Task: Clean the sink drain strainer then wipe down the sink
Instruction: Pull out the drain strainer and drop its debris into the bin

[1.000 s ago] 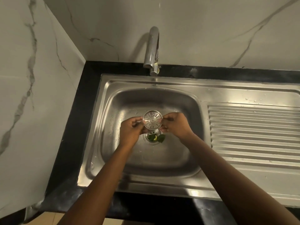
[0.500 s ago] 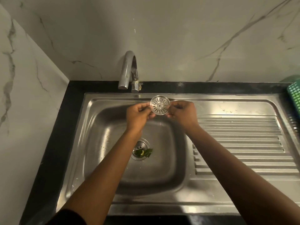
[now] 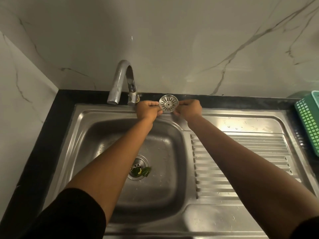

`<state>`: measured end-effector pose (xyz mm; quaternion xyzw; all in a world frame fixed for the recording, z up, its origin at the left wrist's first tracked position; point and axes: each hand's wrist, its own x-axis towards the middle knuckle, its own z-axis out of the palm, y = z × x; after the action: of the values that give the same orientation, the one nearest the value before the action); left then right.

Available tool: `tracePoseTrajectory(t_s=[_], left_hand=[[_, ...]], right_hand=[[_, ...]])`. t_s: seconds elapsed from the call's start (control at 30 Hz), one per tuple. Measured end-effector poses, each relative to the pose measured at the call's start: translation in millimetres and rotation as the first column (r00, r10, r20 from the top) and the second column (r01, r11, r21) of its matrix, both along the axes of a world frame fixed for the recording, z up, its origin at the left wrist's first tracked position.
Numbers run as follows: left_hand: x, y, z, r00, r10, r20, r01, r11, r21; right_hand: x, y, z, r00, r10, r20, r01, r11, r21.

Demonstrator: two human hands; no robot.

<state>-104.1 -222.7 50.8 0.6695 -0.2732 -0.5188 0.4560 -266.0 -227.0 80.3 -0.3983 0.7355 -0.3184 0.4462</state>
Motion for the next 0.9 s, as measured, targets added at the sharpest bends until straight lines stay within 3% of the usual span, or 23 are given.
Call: tracePoseTrajectory(t_s=[0.37,0.5,0.7,0.9], left_hand=[[8,0,4,0.996,-0.030,0.089,0.032,0.999,-0.021],[31,28,14,0.970,-0.123,0.208,0.142,0.987,-0.081],[76,103,7,0.840,-0.315,0.441,0.373,0.927,-0.048],[122,168,-27,0.718,-0.421,0.555,0.402,0.901,0.163]], right_hand=[[-2,-1,-7,0.997,-0.024,0.070,0.023,0.999,0.024],[0,26,-3,0.997,-0.017,0.081,0.024,0.996,-0.082],[21,98,-17,0.954,0.286,-0.085,-0.297,0.935,-0.195],[53,147,-43,0.777,0.573,-0.261,-0.597,0.802,-0.018]])
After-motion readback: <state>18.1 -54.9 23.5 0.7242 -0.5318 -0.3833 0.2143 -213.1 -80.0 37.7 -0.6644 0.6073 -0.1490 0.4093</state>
